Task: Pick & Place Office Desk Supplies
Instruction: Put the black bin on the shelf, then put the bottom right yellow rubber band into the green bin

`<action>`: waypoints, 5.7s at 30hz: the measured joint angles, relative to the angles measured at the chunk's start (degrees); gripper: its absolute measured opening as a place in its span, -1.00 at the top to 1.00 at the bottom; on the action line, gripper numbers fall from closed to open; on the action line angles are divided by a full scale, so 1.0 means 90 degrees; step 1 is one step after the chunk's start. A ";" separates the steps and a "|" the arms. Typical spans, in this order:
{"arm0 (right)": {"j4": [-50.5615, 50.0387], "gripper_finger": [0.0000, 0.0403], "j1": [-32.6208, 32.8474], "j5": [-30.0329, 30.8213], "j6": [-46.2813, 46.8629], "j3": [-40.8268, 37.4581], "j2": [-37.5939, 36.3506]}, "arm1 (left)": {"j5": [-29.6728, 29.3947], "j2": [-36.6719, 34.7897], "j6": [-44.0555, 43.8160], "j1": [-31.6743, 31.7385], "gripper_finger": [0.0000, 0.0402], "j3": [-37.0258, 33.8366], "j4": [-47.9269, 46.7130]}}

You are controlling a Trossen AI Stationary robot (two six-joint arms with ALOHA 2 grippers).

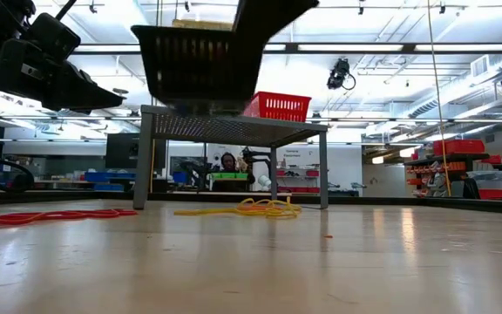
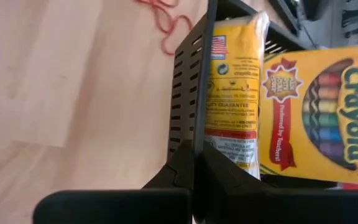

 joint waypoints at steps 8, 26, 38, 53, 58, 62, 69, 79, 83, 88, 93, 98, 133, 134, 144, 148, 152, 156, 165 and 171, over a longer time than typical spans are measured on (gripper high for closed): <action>-0.0898 0.97 -0.0291 0.0016 -0.0524 0.1090 -0.0005 | 0.0002 0.0000 -0.0007 0.0000 0.93 0.0000 0.0001; -0.1189 0.97 -0.1827 -0.0588 -0.2127 0.1436 -0.0189 | 0.0002 0.0000 -0.0007 0.0000 0.93 0.0000 0.0013; -0.0892 0.97 -0.2728 -0.1195 -0.2638 0.1436 -0.0196 | 0.0170 0.0000 -0.0034 0.0000 0.93 0.0000 0.0013; -0.0730 0.56 -0.2991 -0.0944 -0.2535 0.1444 -0.0209 | 0.0170 0.0000 -0.0070 0.0000 0.93 0.0000 0.0016; -0.0668 0.48 -0.2983 -0.0792 -0.2536 0.1444 -0.0209 | 0.0170 0.0000 -0.0069 0.0000 0.93 0.0000 0.0016; -0.0563 0.42 -0.2976 -0.0496 -0.2528 0.1444 -0.0209 | 0.0170 0.0000 -0.0065 0.0000 0.93 -0.0002 0.0016; -0.0520 0.35 -0.2976 0.0278 -0.2518 0.1444 -0.0209 | 0.0174 0.0000 -0.0070 0.0000 0.93 0.0000 0.0016; -0.0659 0.34 -0.2751 0.0048 -0.2502 0.1444 -0.0204 | 0.0379 0.0000 -0.0073 0.0002 0.93 0.0000 0.0015; -0.0618 0.34 -0.2497 0.0043 -0.2382 0.1444 -0.0204 | 0.0364 0.0000 -0.0073 0.0001 0.93 -0.0001 0.0013; -0.0357 0.41 -0.2153 0.0036 -0.2707 0.1443 -0.0202 | 0.0357 0.0000 -0.0075 0.0002 0.93 -0.0001 0.0013; 0.0101 0.91 -0.2202 -0.0067 -0.3292 0.1441 -0.0197 | 0.0354 0.0000 -0.0075 0.0002 0.93 0.0000 0.0016; 0.0783 0.98 -0.2577 -0.0531 -0.3899 0.1441 -0.0197 | 0.0335 0.0000 -0.0075 0.0002 0.93 0.0000 0.0044; 0.0265 1.00 -0.2726 -0.4532 -0.4760 0.1437 -0.0281 | 0.0447 0.0000 -0.0116 0.0000 0.93 -0.0001 0.0246; -0.0111 1.00 -0.2605 -0.4640 -0.4580 0.1436 -0.0273 | 0.0496 0.0000 -0.0169 0.0000 0.93 0.0000 0.0160; -0.2558 1.00 -0.1461 -0.5528 -0.1064 0.1434 -0.0240 | 0.0552 0.0420 -0.0567 0.0000 0.93 0.0000 0.0016; -0.2526 1.00 -0.1024 -0.6545 0.0300 0.1308 -0.0243 | 0.0549 0.0605 -0.0570 0.0000 0.93 0.0000 0.0062; -0.2477 1.00 -0.0527 -0.6742 0.1232 0.0969 -0.0273 | 0.0522 0.0679 -0.0493 0.0000 0.93 -0.0002 0.0169; -0.1355 1.00 -0.0121 -0.6002 0.1272 0.0291 -0.0243 | 0.0520 0.0678 -0.0302 0.0000 0.93 -0.0001 0.0573; 0.2401 1.00 -0.0257 -0.4697 -0.0003 -0.1497 -0.0249 | 0.0981 0.0678 -0.0069 0.0001 0.93 -0.0001 0.1278; 0.4798 1.00 -0.0921 -0.4411 -0.0720 -0.2851 -0.0308 | 0.1047 0.0696 -0.0057 0.0002 0.93 -0.0002 0.1506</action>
